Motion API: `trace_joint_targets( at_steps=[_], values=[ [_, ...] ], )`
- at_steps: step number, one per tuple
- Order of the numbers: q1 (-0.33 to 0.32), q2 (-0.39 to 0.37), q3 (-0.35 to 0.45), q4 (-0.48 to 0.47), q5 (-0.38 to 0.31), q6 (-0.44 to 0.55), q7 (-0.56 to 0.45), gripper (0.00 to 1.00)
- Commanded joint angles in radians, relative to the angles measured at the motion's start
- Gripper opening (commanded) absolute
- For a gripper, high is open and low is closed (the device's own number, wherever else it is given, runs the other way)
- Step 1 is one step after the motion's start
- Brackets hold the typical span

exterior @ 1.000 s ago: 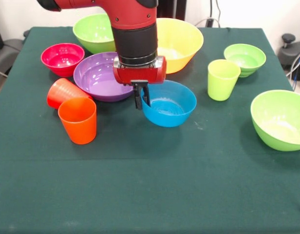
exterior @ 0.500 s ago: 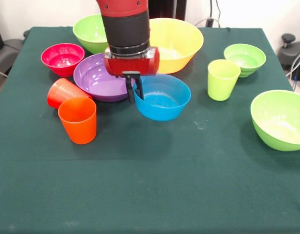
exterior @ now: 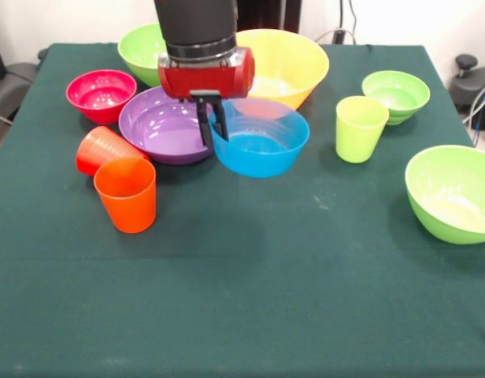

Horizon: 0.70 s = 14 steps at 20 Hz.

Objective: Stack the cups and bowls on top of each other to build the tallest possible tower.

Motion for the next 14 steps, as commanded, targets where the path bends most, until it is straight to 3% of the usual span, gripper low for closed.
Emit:
trace_joint_targets(
  at_steps=[1, 6, 14],
  values=[
    [-0.021, -0.066, 0.081, 0.076, 0.046, 0.154, -0.121, 0.0],
    [-0.055, -0.11, 0.102, 0.102, 0.07, 0.197, -0.148, 0.0],
    [-0.109, -0.069, 0.122, 0.042, 0.042, 0.241, -0.211, 0.0]
  ],
)
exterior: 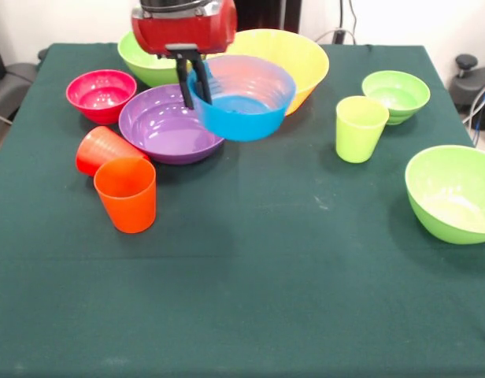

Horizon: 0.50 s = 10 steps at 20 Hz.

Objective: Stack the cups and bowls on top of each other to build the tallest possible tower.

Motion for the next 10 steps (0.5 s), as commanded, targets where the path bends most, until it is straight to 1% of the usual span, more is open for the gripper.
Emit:
trace_joint_targets(
  at_steps=[1, 3, 7, 10],
  values=[
    [-0.032, 0.027, 0.056, -0.007, -0.02, 0.132, -0.219, 0.0],
    [-0.045, 0.018, 0.056, -0.009, -0.033, 0.139, -0.228, 0.0],
    [-0.056, 0.025, 0.054, -0.073, -0.059, 0.186, -0.262, 0.0],
    [-0.06, 0.046, 0.056, -0.13, -0.075, 0.217, -0.286, 0.0]
  ],
)
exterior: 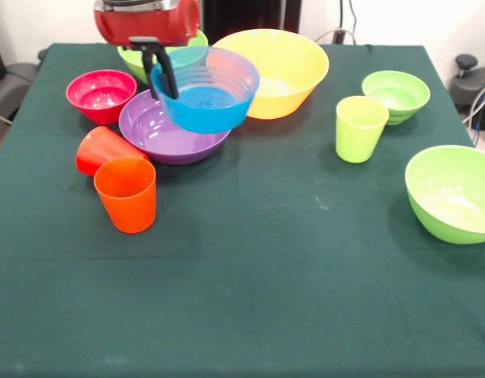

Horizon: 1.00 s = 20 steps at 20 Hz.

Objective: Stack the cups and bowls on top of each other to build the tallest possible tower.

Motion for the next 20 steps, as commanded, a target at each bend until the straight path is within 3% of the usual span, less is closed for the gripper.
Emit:
trace_joint_targets(
  at_steps=[1, 20],
  values=[
    [0.005, 0.047, 0.036, -0.118, -0.073, 0.149, -0.291, 0.0],
    [0.006, 0.12, 0.062, -0.303, -0.103, 0.296, -0.348, 0.0]
  ],
)
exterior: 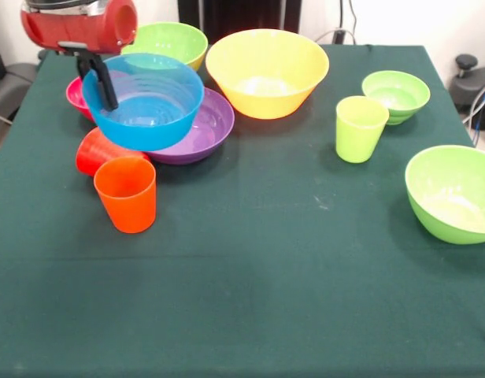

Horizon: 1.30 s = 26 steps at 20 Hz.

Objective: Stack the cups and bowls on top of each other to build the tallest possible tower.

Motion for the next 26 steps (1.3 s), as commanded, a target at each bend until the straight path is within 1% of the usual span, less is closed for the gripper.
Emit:
trace_joint_targets(
  at_steps=[1, 4, 11, 19, 26],
  values=[
    [0.024, 0.07, 0.04, -0.105, -0.074, 0.128, -0.35, 0.0],
    [0.024, 0.085, 0.041, -0.114, -0.082, 0.118, -0.348, 0.0],
    [0.03, 0.146, 0.046, -0.182, -0.11, 0.114, -0.374, 0.0],
    [0.062, 0.208, 0.038, -0.249, -0.123, 0.097, -0.362, 0.0],
    [0.053, 0.209, 0.036, -0.22, -0.124, 0.065, -0.351, 0.0]
  ],
)
